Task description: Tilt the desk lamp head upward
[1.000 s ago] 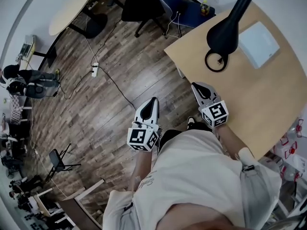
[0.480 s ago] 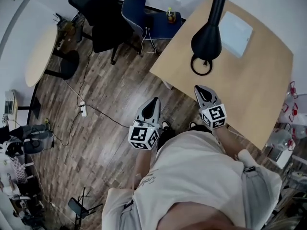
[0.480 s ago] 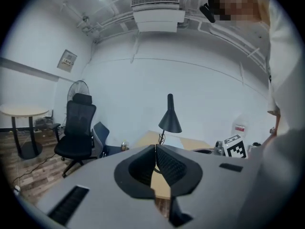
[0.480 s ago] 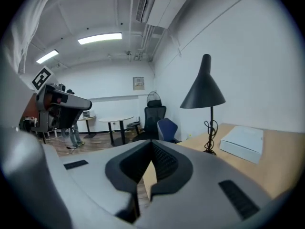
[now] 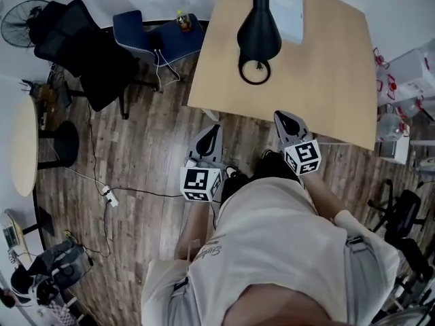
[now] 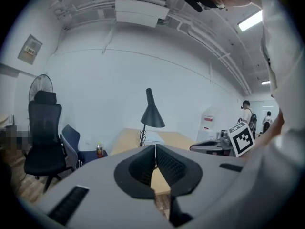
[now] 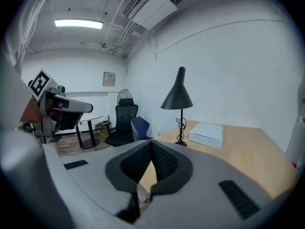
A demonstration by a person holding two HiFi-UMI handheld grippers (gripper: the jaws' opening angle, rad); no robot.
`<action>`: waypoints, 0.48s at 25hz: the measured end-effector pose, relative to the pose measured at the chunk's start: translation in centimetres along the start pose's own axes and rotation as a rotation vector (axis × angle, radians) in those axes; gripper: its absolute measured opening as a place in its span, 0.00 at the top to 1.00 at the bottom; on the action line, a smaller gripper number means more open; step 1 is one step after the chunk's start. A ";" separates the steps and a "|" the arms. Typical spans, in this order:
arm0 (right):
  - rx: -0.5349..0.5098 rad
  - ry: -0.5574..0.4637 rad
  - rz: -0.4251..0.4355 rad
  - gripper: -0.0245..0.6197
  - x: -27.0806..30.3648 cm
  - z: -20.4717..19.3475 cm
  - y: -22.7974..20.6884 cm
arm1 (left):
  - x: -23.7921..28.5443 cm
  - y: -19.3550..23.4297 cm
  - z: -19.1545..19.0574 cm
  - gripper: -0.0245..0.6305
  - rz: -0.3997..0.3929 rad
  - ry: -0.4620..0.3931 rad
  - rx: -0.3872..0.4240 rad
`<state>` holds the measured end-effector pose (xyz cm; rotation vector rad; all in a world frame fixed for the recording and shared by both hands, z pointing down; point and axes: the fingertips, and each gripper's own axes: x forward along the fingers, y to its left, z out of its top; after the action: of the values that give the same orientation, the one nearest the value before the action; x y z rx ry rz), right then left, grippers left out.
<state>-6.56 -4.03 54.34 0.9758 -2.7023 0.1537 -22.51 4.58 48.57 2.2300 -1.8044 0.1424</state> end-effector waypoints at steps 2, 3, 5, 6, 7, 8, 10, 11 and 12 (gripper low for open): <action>0.011 0.009 -0.044 0.97 -1.0 -0.4 -0.2 | 0.6 0.1 -0.7 0.94 -0.039 0.013 -0.022; 0.016 0.015 -0.062 0.97 -1.5 -0.6 -0.3 | 0.8 0.2 -0.9 0.94 -0.055 0.017 -0.028; 0.024 0.022 -0.091 0.97 -2.0 -0.7 -0.5 | 1.4 0.4 -0.7 0.94 -0.085 0.017 -0.045; 0.028 0.023 -0.098 0.97 -2.1 -0.6 -0.8 | 1.9 0.5 -0.4 0.94 -0.097 0.014 -0.057; 0.032 0.024 -0.098 0.97 -2.1 -0.6 -1.1 | 2.4 0.5 -0.2 0.94 -0.106 0.011 -0.065; 0.038 0.027 -0.095 0.97 -2.1 -0.8 -1.3 | 3.0 0.3 -0.1 0.94 -0.114 0.013 -0.067; 0.049 0.048 -0.074 0.97 -1.9 -1.7 -1.7 | 4.1 -0.2 0.1 0.94 -0.129 0.023 -0.055; 0.057 0.063 -0.057 0.97 -1.6 -2.4 -1.9 | 4.7 -0.6 0.3 0.94 -0.138 0.030 -0.047; 0.069 0.078 -0.040 0.97 -1.3 -3.1 -2.0 | 5.3 -0.8 0.3 0.94 -0.146 0.037 -0.039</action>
<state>-3.67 -4.26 56.96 1.0202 -2.6207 0.2730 -20.56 -0.35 49.41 2.3062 -1.6054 0.1179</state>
